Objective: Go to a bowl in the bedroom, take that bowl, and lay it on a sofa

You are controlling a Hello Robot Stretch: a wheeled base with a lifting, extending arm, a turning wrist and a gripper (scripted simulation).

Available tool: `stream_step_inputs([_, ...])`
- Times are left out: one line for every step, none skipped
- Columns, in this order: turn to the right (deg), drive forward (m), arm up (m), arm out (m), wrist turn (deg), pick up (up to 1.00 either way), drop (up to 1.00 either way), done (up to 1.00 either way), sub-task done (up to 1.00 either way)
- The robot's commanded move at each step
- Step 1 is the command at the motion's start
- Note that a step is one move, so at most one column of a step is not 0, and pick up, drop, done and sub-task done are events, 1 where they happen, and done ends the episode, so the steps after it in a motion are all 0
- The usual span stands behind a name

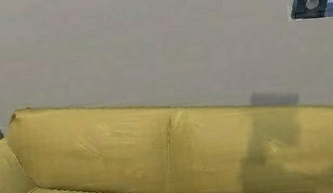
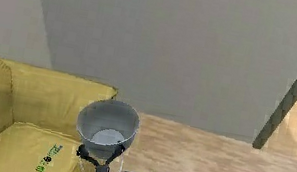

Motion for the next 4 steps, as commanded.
stream_step_inputs([-45.0,0.0,0.0,0.0,0.0,0.0,0.0,0.0,0.0])
stream_step_inputs([0.0,0.05,0.0,0.0,0.0,0.0,0.0,0.0,0.0])
stream_step_inputs([45.0,0.0,0.0,0.0,0.0,0.0,0.0,0.0,0.0])
stream_step_inputs([45.0,0.0,0.0,0.0,0.0,0.0,0.0,0.0,0.0])
